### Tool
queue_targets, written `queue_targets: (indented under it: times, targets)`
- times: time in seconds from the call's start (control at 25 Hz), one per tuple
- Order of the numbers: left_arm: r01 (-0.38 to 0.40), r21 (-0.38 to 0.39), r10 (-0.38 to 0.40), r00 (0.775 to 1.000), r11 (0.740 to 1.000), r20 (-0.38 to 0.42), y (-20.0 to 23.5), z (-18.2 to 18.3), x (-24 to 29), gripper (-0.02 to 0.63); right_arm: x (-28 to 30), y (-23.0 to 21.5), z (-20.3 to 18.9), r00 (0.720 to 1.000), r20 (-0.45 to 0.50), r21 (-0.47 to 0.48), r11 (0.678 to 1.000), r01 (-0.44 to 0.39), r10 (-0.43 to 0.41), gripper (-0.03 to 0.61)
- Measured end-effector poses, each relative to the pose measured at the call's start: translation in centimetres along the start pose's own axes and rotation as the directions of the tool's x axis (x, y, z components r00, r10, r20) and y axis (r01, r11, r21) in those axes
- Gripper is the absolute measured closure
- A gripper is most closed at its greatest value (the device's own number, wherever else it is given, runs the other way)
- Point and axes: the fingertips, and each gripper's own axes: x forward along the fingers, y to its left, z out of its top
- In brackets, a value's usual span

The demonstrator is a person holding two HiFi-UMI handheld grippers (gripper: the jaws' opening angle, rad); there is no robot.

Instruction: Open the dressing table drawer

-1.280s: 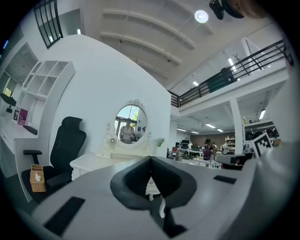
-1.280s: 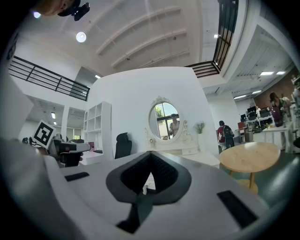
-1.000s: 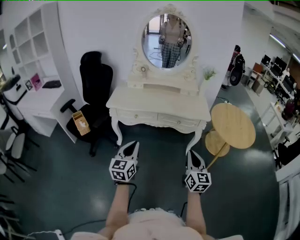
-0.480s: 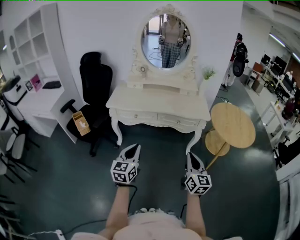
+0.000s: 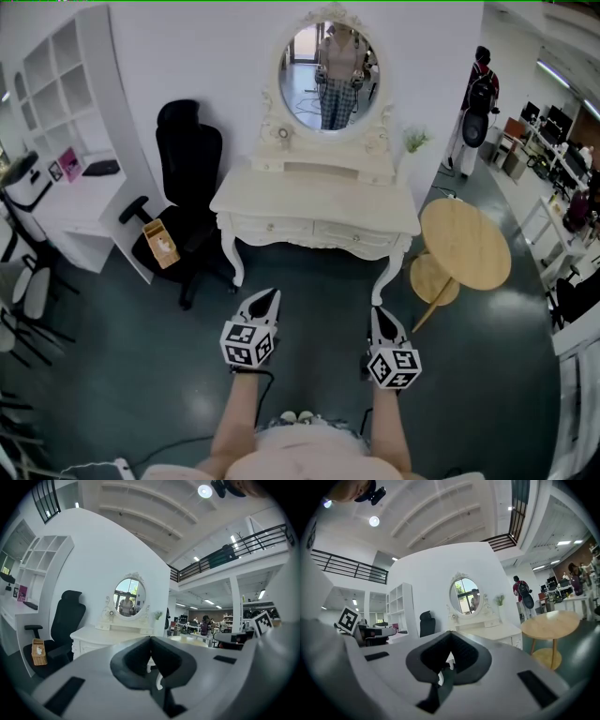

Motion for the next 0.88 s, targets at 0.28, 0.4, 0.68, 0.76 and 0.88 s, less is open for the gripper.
queue_targets:
  times: [0.28,0.4,0.68,0.76,0.88]
  targets:
    - [-0.002,0.004,0.002,1.000,1.000,-0.011,0.3,-0.3,0.1,0.586,0.5,0.6,-0.5,1.000,-0.001,0.007,1.000,-0.018,0.018,0.565]
    - [0.013,0.026,-0.014,1.000,1.000,0.019,-0.3,0.2,-0.3,0.584,0.5,0.8,-0.4,1.000,-0.008,0.007,1.000,-0.022,0.022,0.565]
    - [0.031,0.046,-0.034,0.997,0.998,0.075,-0.5,1.6,-0.2,0.379,0.9,0.9,-0.1,0.999,-0.005,-0.006,0.999,-0.032,0.032,0.565]
    - [0.010,0.043,-0.014,0.995,0.999,0.098,-0.2,1.9,-0.3,0.263,0.8,0.9,0.1,1.000,-0.004,-0.002,1.000,-0.030,0.030,0.565]
    - [-0.052,0.027,0.048,0.992,0.998,0.118,1.1,2.0,-0.7,0.207,0.7,0.9,0.0,1.000,-0.007,0.007,1.000,-0.026,0.026,0.565]
